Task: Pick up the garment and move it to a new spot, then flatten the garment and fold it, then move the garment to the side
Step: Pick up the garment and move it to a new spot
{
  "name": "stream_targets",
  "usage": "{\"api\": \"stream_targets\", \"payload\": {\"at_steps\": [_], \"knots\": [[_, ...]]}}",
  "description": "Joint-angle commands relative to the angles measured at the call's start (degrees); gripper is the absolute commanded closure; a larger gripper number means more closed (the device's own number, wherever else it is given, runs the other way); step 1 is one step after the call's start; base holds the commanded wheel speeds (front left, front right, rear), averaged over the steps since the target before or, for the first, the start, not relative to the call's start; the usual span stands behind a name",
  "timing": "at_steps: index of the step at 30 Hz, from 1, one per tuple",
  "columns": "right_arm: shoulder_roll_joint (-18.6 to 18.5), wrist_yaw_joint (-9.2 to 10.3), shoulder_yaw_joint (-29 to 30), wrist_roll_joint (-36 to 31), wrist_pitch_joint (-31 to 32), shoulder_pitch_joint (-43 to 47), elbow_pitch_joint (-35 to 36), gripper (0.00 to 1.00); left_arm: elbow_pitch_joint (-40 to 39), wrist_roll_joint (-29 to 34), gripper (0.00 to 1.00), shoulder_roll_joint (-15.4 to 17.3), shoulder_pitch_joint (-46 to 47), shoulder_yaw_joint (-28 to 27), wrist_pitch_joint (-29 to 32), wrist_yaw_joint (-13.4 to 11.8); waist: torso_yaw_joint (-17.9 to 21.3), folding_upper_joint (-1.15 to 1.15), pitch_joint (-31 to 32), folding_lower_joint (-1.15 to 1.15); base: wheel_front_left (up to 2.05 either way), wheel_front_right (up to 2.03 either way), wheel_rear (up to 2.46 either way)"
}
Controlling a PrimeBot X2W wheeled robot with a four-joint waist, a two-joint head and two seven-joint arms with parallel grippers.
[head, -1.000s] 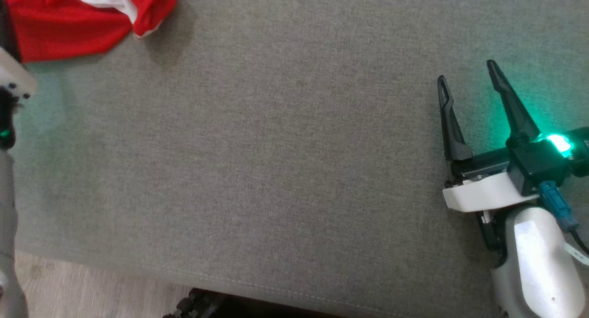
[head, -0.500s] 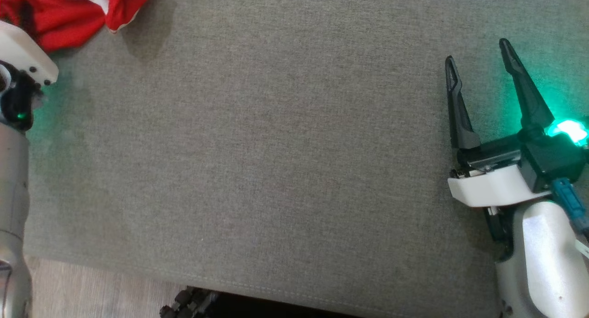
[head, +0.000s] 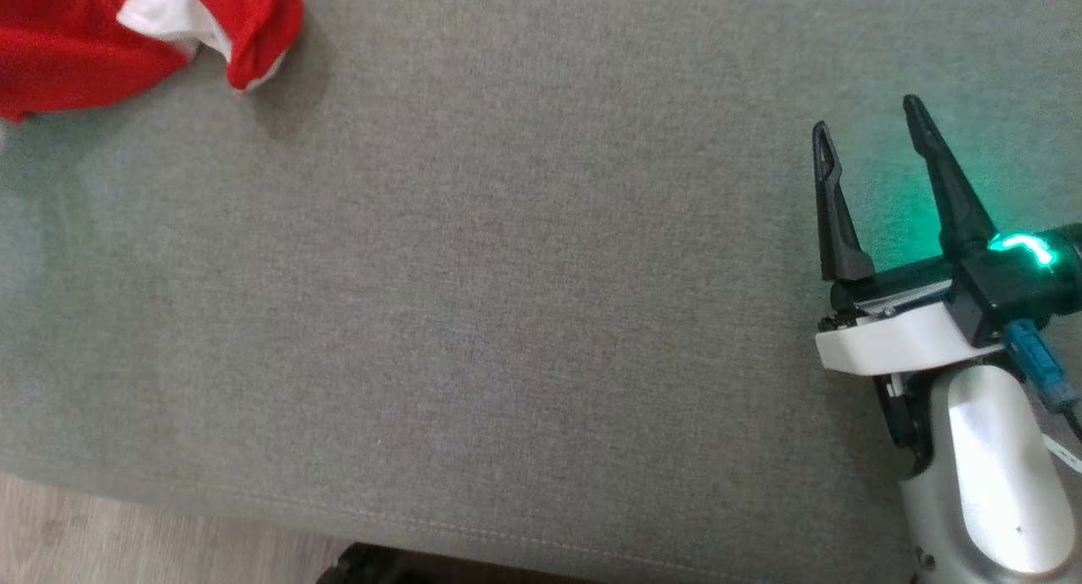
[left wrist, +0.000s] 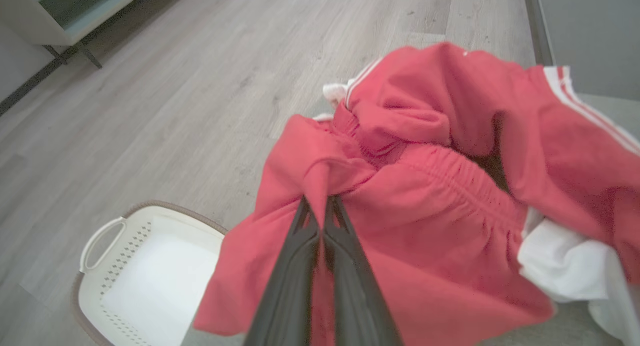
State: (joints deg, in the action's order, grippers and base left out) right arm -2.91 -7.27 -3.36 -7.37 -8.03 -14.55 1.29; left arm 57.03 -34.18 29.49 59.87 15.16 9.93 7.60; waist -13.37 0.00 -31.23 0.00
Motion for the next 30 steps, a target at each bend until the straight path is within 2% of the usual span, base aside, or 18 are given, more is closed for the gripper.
{"api": "stream_targets", "payload": {"at_steps": [1,10,16,22,26,27,30], "knots": [[0.03,-0.22,-1.59,0.62,-0.63,0.51,1.36,0.00,-1.77,0.20,1.00,5.02,2.41,-0.92,-0.21,-0.12,0.46,0.00,2.78,0.00,0.00,0.00,0.00],[0.03,-0.22,-1.08,5.72,-4.23,2.10,-5.34,0.00,-10.70,0.71,1.00,11.41,5.88,6.48,2.22,-0.11,3.57,0.00,14.56,0.00,0.00,0.00,0.00],[0.03,-0.22,-0.06,8.76,-5.85,4.74,-9.18,0.00,-20.58,0.45,1.00,12.83,7.82,11.73,5.19,-0.11,7.27,0.00,22.11,0.00,0.00,0.00,0.00],[0.03,-0.22,1.90,10.31,-6.61,8.14,-11.42,0.00,-30.74,-1.20,1.00,9.32,6.93,15.13,6.87,-0.14,11.25,0.00,26.77,0.00,0.00,0.00,0.00],[0.03,-0.22,2.63,10.74,-6.80,9.84,-12.37,0.00,-36.00,-2.86,1.00,4.14,3.78,17.01,7.21,-1.36,13.63,0.00,27.38,0.00,0.00,0.00,0.00],[0.03,-0.22,2.36,11.10,-6.86,10.13,-12.56,0.00,-38.34,-2.97,1.00,1.77,1.50,18.43,6.88,-2.23,14.93,0.00,27.06,0.00,0.00,0.00,0.00],[0.03,-0.22,1.70,11.58,-6.92,10.17,-12.79,0.00,-40.67,-3.05,1.00,-1.72,-2.57,20.47,5.44,-3.72,16.63,0.00,26.11,0.00,0.00,0.00,0.00]]}}
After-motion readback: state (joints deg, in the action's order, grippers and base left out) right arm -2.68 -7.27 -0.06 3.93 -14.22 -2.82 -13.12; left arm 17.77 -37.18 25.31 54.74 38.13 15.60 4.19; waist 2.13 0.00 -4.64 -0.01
